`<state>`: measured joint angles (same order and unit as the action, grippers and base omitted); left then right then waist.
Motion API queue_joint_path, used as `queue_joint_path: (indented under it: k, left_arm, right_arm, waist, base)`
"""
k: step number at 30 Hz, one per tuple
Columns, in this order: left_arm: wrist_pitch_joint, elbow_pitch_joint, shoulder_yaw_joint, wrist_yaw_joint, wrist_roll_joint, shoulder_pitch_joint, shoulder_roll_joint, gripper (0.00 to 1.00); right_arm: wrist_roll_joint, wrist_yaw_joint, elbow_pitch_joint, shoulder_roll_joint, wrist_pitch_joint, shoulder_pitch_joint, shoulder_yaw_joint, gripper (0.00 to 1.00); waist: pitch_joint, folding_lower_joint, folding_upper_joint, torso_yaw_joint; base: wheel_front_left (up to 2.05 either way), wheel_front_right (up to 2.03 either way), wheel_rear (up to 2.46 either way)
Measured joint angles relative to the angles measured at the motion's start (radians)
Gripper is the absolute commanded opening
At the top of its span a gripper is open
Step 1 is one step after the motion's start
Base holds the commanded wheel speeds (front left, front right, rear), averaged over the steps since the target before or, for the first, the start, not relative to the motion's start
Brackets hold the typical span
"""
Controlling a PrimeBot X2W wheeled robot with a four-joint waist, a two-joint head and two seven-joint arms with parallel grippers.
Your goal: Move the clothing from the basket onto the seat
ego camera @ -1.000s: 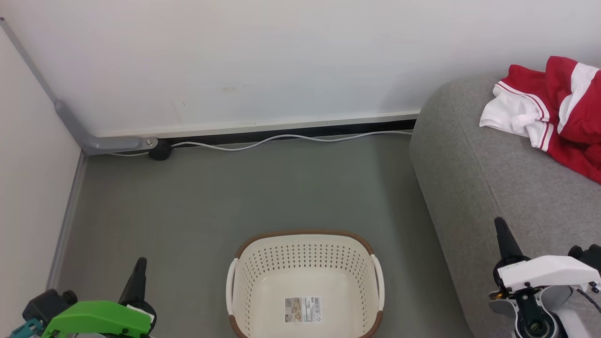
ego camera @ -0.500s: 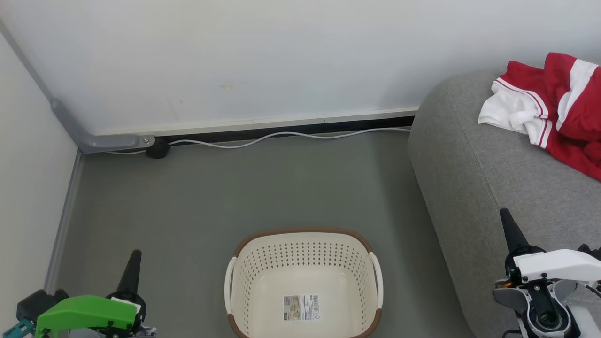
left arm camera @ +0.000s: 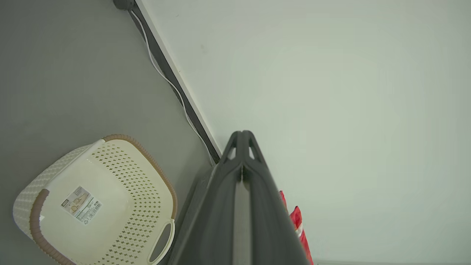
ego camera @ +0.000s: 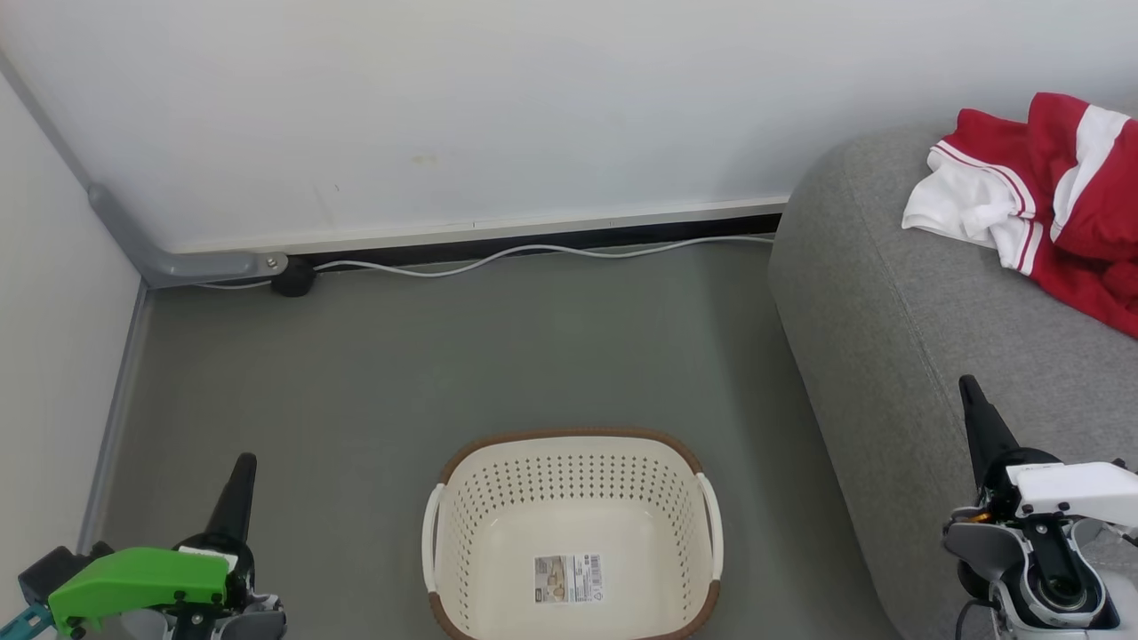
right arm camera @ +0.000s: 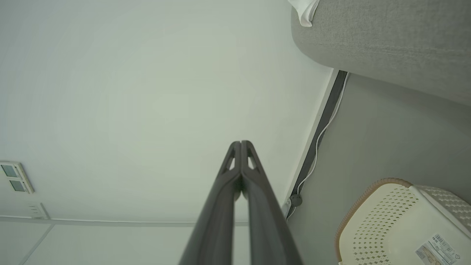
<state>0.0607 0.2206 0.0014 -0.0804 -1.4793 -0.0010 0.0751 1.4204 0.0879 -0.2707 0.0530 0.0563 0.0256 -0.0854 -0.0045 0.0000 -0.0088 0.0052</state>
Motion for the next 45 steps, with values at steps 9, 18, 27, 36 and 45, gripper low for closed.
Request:
queue_joint_path:
  k: [9,18,27,36,45]
  left_arm:
    - [0.010,0.025,0.028,-0.021,-0.091,-0.024,-0.008,0.00]
    - [0.019,0.039,0.043,-0.034,-0.147,-0.041,-0.017,0.00]
    - [0.019,0.043,0.045,-0.034,-0.147,-0.041,-0.017,0.00]
    - [0.019,0.047,0.045,-0.034,-0.147,-0.041,-0.017,0.00]
    - [0.019,0.051,0.046,-0.034,-0.147,-0.042,-0.018,0.00]
  right_arm:
    - [0.119,0.019,-0.002,-0.008,0.031,0.019,-0.029,0.00]
    - [0.183,0.030,-0.005,-0.012,0.047,0.033,-0.044,0.00]
    - [0.183,0.030,-0.005,-0.012,0.047,0.033,-0.044,0.00]
    - [0.183,0.030,-0.005,-0.012,0.047,0.033,-0.044,0.00]
    - [0.183,0.030,-0.005,-0.013,0.047,0.033,-0.045,0.00]
  waist:
    - [0.005,0.0000,0.0000,-0.004]
    - [0.008,0.0000,0.0000,-0.006]
    - [0.007,0.0000,0.0000,-0.005]
    - [0.007,0.0000,0.0000,-0.005]
    - [0.007,0.0000,0.0000,-0.005]
  base:
    - [0.00,0.00,0.00]
    - [0.00,0.00,0.00]
    - [0.00,0.00,0.00]
    - [0.00,0.00,0.00]
    - [0.00,0.00,0.00]
